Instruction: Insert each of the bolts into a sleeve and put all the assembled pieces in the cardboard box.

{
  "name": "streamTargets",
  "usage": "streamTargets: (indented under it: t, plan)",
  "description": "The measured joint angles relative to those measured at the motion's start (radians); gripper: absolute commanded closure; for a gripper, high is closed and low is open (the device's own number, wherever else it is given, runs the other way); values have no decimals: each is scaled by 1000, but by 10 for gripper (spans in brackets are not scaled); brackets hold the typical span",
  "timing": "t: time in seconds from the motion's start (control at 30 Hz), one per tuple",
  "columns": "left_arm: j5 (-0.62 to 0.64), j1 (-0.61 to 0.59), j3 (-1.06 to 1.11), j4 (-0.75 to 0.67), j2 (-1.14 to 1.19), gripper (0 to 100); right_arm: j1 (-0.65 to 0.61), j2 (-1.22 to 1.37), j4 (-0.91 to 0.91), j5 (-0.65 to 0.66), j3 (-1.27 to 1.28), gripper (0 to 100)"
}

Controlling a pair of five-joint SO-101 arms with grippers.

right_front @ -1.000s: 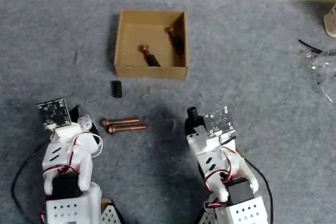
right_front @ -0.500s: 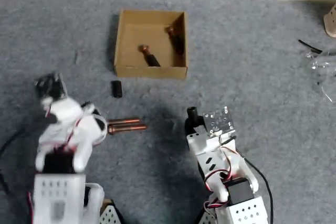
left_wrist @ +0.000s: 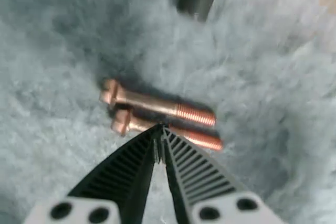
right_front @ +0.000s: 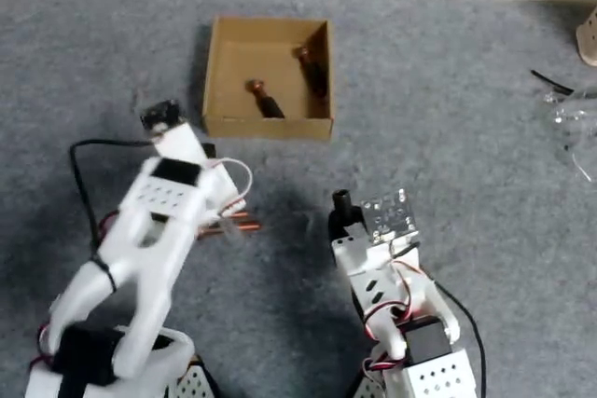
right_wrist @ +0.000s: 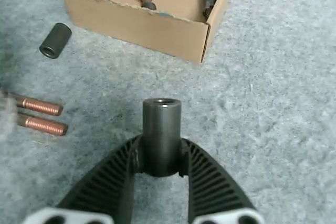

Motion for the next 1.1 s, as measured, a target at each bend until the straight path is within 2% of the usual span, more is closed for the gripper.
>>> streamTargets:
  t: [0.23,0.43,0.67,0.83,1.1]
  plan:
    - [110,0,-9,-28,78,977,0,0,0,0,0,995]
    - [146,0,-37,-34,101,804,0,0,0,0,0,995]
    - [209,-9,-46,-34,101,887,0,0,0,0,0,995]
    - [210,-78,-48,-34,101,877,0,0,0,0,0,995]
    - [210,-103,-38,-26,101,873,0,0,0,0,0,995]
